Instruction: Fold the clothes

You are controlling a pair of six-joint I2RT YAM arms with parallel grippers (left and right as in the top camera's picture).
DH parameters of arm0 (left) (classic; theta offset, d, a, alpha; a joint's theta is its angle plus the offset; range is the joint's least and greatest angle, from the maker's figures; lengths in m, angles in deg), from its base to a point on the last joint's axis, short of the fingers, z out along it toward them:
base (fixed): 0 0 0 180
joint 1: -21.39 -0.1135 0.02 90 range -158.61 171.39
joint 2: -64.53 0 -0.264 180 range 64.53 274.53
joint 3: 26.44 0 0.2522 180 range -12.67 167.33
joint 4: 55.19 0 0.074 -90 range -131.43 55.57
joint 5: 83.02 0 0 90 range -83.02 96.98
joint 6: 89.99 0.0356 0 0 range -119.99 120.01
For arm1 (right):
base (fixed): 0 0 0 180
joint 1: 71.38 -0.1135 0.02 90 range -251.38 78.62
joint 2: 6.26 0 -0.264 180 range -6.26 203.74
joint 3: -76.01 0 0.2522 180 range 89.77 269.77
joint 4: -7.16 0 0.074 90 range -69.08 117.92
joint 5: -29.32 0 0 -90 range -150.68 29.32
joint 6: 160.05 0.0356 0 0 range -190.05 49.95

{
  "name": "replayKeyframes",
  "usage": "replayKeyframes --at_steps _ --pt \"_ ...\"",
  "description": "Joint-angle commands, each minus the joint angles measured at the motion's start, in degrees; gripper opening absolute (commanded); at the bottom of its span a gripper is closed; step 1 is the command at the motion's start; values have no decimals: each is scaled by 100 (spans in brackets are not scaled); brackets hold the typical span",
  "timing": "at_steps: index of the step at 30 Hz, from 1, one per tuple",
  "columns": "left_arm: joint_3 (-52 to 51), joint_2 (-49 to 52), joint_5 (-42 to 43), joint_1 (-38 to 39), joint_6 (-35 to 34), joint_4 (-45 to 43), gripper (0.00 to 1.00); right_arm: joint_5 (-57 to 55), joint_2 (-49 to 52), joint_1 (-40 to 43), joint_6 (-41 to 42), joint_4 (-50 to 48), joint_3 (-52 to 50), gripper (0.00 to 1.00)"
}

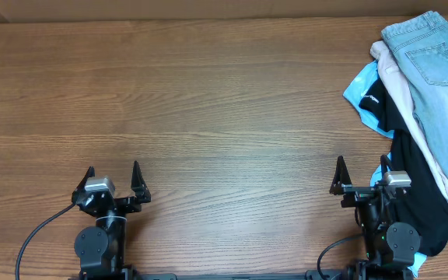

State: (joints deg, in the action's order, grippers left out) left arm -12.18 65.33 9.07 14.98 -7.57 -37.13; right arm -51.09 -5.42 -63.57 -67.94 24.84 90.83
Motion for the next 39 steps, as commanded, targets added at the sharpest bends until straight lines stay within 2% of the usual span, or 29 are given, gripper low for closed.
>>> replayKeyframes --at_steps 1,12,34,39 --pt "-22 -15 -17 -11 -81 2 100 -72 -68 -35 -24 -20 -61 100" --pt "-22 -15 -20 -11 -79 2 100 -105 -68 -35 -28 -24 -61 100" --pt "-22 -15 -315 -11 4 -28 100 -177 -68 -31 -22 -675 -61 100" --pt "-22 -15 -284 -11 -22 -415 100 31 -68 -31 -20 -1036 -59 100"
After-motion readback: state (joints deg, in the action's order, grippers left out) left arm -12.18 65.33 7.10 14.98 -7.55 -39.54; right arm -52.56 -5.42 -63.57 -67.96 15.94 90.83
